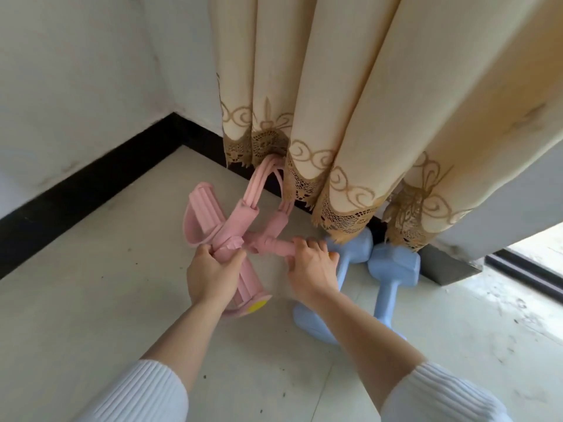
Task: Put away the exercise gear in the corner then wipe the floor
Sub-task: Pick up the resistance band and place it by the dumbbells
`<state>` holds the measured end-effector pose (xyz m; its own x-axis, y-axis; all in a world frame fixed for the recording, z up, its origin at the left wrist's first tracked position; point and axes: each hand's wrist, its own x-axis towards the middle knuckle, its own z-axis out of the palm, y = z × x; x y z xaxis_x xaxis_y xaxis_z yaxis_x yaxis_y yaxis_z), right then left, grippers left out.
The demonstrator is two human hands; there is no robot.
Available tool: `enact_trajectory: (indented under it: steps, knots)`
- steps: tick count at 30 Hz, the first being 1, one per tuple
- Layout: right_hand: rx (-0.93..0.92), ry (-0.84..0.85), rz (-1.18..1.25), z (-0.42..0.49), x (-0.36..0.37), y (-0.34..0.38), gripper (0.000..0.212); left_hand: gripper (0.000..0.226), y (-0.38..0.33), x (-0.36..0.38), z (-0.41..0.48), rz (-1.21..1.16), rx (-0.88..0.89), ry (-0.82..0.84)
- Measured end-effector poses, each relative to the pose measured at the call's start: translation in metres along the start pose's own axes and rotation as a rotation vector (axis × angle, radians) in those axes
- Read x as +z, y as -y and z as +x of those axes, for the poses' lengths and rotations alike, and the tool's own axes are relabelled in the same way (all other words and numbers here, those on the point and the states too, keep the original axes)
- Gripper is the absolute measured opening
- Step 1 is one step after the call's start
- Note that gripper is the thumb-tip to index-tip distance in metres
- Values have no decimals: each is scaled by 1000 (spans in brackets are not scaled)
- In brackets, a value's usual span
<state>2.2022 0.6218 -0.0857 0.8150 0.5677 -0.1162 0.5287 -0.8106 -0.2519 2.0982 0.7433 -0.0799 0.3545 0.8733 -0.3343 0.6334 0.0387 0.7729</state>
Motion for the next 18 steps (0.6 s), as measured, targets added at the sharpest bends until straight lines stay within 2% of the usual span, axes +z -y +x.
enact_trajectory:
  steps: [7,12,15,18]
  knots:
    - [86,107,205,24,21,0,24,41,18,24,10,-11,41,66]
    - [122,218,163,29,18,-7,16,50,29,29,19,158,91,139]
    - [116,334,243,29,14,-3,24,54,34,30,16,333,121,201]
    - [102,365,261,26,11,0,21,52,38,29,10,359,128,227]
